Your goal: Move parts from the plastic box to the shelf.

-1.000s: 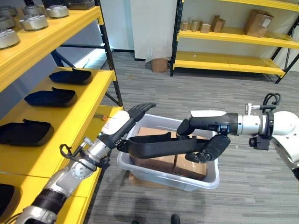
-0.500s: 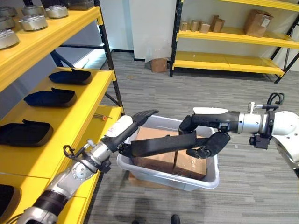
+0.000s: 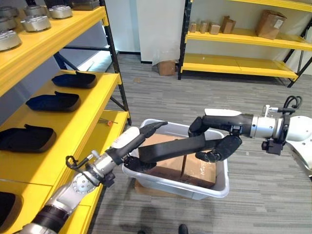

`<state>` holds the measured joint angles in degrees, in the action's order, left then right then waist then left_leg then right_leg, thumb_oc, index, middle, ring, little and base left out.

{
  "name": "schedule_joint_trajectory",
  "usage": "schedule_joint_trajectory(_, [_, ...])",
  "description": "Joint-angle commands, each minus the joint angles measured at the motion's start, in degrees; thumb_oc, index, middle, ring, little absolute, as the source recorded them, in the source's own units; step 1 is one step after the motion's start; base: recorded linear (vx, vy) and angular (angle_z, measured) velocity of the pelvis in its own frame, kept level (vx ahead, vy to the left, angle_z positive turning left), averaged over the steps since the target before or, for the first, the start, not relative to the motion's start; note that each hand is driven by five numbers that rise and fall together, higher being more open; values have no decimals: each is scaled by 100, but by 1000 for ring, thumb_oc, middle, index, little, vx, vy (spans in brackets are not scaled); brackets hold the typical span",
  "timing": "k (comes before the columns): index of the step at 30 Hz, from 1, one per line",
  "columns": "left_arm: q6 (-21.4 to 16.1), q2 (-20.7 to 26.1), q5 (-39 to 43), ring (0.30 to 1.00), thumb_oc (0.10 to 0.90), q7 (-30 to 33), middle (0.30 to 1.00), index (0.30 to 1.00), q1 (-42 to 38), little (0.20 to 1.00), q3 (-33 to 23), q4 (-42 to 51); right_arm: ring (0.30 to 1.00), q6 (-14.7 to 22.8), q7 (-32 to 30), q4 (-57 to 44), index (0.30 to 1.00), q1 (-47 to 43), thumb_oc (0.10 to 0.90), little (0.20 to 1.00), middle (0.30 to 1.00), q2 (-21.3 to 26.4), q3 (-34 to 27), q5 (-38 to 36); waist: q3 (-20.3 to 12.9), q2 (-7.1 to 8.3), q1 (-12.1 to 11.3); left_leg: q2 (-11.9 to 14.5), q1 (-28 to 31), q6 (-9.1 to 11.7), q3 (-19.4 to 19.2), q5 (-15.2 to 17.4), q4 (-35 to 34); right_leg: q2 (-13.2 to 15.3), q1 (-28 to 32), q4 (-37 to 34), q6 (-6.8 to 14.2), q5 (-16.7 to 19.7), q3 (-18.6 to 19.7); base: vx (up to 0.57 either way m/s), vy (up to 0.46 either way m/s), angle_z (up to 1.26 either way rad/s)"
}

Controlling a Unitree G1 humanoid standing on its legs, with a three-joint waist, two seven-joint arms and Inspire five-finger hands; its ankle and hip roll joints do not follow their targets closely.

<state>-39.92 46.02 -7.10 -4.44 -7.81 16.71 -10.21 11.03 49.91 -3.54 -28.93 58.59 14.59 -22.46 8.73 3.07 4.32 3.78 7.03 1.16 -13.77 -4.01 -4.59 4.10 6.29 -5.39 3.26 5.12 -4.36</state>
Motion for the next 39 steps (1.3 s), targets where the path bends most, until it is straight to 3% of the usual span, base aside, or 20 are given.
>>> schedule_joint_trajectory(1, [-360,160,408,1000,900,250,1000,1000,-331,1000,-383,146,300,507,-742,333,300,-432,400,300,300,153,-738,-451,-358,89,-188,262,195,264,307,471,-20,475,179,243,516,-372,-198,0,0,0])
schedule_joint_trajectory(18, [-318,409,732,1000,900,-188,1000,1000,-23,1000,-913,220,300,551,-779,536,300,-335,400,300,300,335,-914,-461,-338,45,-250,247,187,270,355,477,-21,493,199,226,506,-383,-236,0,0,0])
schedule_joint_trajectory(23, [-463,434,853,1000,900,-227,1000,1000,-6,1000,-963,181,300,504,-706,488,300,-344,400,300,300,336,-910,-495,-339,45,-248,246,192,269,354,474,-21,494,192,248,498,-392,-246,0,0,0])
schedule_joint_trajectory(39, [-337,102,579,1000,900,485,1000,1000,-954,1000,-249,115,300,497,-369,219,300,-824,400,300,300,95,-222,-382,-405,87,-148,269,194,285,317,446,-33,481,181,267,502,-388,-222,0,0,0])
